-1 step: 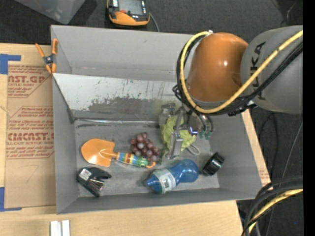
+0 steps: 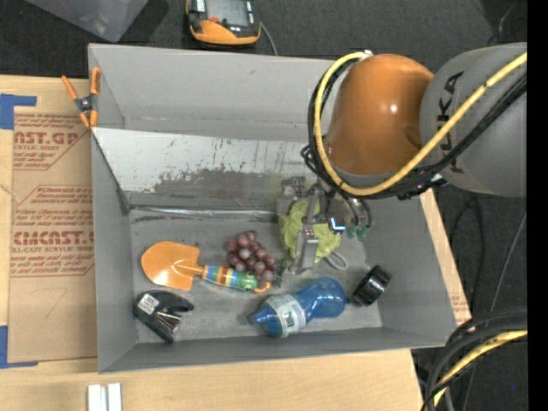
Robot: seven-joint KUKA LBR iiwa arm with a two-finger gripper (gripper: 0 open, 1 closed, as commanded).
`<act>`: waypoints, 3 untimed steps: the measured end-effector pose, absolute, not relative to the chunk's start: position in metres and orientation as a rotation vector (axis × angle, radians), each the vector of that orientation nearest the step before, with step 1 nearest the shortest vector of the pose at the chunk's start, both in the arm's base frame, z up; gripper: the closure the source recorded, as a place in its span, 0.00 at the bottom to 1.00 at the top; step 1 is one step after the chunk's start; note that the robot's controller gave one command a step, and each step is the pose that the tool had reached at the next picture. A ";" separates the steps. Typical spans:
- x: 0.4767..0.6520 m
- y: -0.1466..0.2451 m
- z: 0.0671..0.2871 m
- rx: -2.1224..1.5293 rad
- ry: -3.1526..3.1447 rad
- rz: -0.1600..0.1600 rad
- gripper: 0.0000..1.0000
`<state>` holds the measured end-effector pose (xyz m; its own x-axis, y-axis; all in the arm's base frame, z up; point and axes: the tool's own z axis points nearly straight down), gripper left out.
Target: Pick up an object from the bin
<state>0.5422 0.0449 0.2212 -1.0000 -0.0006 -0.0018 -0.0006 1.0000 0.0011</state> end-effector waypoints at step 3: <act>0.529 0.057 0.072 0.284 3.133 0.005 0.00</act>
Offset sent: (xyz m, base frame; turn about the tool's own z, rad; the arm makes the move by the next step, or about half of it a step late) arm -0.0062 0.0164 -0.0777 0.0096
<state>0.5292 0.0567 0.0723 -0.9836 0.1800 0.0042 0.1801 0.9837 0.0029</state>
